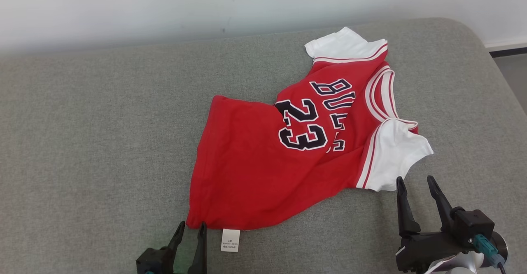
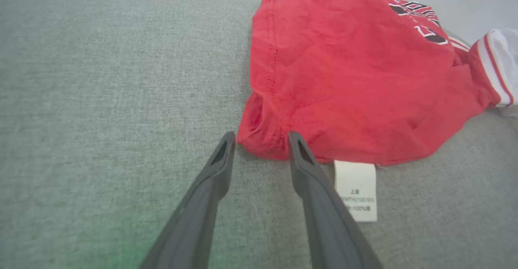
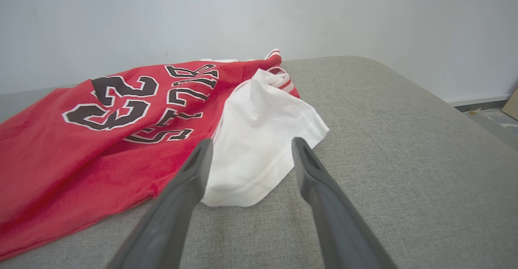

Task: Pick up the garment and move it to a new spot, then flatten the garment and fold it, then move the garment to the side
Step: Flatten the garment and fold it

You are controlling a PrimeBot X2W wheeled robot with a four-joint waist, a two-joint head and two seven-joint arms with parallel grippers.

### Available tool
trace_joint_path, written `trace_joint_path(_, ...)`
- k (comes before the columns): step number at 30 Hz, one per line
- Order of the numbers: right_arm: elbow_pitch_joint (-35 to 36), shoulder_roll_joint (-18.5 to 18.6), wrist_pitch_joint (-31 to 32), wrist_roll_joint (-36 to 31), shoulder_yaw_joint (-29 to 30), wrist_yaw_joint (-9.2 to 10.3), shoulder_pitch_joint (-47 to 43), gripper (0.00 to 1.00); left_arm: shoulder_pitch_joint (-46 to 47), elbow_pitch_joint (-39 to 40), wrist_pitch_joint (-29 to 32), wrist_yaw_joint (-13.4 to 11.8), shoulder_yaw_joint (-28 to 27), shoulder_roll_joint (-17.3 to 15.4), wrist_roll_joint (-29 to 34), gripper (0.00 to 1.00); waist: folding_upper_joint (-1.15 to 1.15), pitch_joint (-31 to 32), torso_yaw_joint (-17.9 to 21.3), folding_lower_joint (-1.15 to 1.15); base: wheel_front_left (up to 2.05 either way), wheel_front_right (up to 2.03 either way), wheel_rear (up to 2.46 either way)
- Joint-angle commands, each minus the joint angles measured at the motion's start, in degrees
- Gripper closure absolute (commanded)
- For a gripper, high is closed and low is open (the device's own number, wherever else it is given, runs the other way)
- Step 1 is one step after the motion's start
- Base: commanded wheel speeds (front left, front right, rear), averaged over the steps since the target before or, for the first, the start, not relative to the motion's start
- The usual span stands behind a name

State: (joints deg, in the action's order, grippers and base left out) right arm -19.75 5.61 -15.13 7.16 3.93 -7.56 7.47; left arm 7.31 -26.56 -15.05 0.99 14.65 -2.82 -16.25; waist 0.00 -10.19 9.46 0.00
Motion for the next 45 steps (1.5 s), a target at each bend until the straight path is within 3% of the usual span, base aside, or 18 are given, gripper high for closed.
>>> trace_joint_path(1,-0.18,0.15,-0.01,0.43,-0.07,0.15,0.15,0.0,0.36,0.19,-0.19,-0.06,0.06,-0.13,-0.05,0.31,0.0,0.07,0.12,0.0,0.0,0.0,0.0)
trace_joint_path(2,-0.22,0.22,-0.01,0.46,-0.15,0.15,0.13,0.0,0.48,0.12,-0.18,-0.1,0.08,-0.13,-0.01,0.24,0.0,0.1,0.2,0.0,0.0,0.0,0.0)
trace_joint_path(5,-0.31,0.4,-0.01,0.45,-0.26,0.15,0.09,0.0,0.97,-0.08,-0.18,-0.04,-0.13,-0.13,0.31,0.18,0.0,0.14,0.45,0.0,0.0,0.0,0.0)
trace_joint_path(9,-0.31,0.45,-0.01,0.5,-0.3,0.15,0.07,0.0,1.13,-0.45,-0.19,0.1,-0.33,-0.13,0.91,0.28,0.0,0.03,0.73,0.0,0.0,0.0,0.0)
trace_joint_path(12,-0.28,0.5,-0.01,0.58,-0.19,0.15,0.01,0.0,1.5,-0.86,-0.19,0.25,-0.45,-0.13,1.18,0.82,0.0,-0.08,0.8,0.0,0.0,0.0,0.0)
trace_joint_path(13,-0.28,0.51,-0.01,0.56,-0.16,0.15,-0.04,0.0,1.54,-1.09,-0.18,0.24,-0.46,-0.13,1.26,0.96,0.0,-0.08,0.81,0.0,0.0,0.0,0.0)
trace_joint_path(14,-0.27,0.5,-0.01,0.59,-0.11,0.15,-0.11,0.0,1.56,-1.37,-0.19,0.2,-0.52,-0.13,1.25,1.0,0.0,-0.08,0.8,0.0,0.0,0.0,0.0)
trace_joint_path(25,-1.33,1.59,-0.01,1.42,2.74,0.15,1.6,0.0,1.24,-2.58,-0.18,-0.05,-1.21,-0.14,0.74,1.0,0.0,-0.7,0.02,0.0,0.0,0.0,0.0)
trace_joint_path(45,-16.23,6.89,-0.01,0.68,5.78,0.15,14.01,0.0,4.71,-2.45,0.08,-0.06,-0.2,-0.23,2.07,1.0,0.0,-6.19,-2.64,0.0,0.0,0.0,0.0)
